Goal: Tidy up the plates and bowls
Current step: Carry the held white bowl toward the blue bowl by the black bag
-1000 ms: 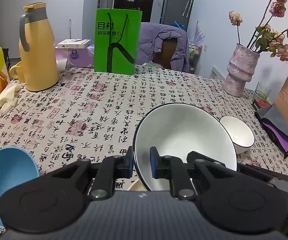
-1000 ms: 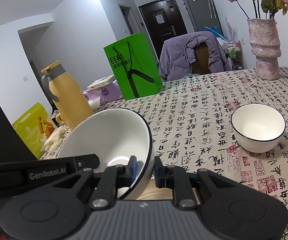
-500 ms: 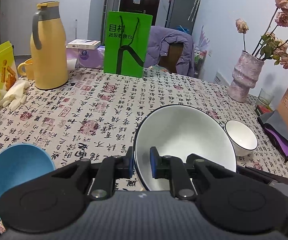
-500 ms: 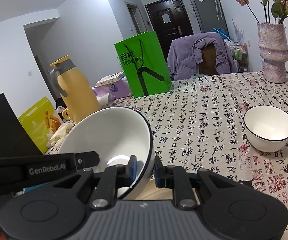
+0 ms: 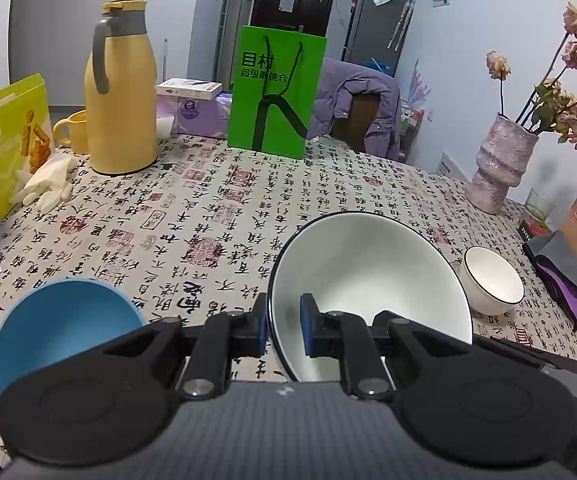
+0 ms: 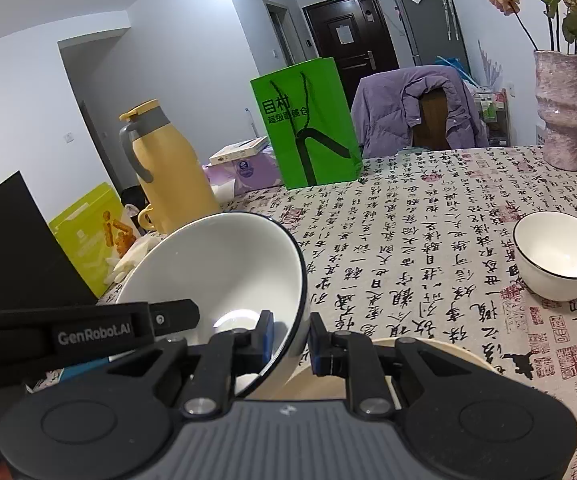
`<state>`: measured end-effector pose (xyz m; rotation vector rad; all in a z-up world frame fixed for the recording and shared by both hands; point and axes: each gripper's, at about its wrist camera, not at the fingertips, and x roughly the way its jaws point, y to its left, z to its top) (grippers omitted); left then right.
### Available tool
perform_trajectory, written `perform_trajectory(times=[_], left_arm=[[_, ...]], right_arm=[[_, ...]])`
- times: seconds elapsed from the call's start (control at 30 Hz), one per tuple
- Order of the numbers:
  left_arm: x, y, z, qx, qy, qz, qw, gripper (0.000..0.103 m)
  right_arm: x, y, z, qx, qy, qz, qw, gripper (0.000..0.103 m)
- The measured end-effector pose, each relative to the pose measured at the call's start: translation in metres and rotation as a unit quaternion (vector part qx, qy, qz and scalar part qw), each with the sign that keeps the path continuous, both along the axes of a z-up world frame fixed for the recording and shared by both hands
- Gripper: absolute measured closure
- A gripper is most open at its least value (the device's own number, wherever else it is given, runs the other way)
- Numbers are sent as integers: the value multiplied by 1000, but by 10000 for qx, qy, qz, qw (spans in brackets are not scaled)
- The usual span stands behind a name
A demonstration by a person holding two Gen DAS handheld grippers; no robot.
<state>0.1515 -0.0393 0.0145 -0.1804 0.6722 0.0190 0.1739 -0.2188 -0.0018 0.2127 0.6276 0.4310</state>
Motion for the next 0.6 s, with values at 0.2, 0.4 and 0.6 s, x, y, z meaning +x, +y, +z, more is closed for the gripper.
perform_trajectory(times=[0.2,0.4,0.6], left_arm=[[-3,9,0,-37,-1,49,10000,88],[-6,17,1,-66,-21,98,9999,88],[-11,23,2,-92,-42,148,9998,88]], right_arm=[[-2,7,0,-22,9,42,10000,85],[-5,15,0,-37,-5,86,10000,85],[-7,23,2,-45,-14,130,9999,85]])
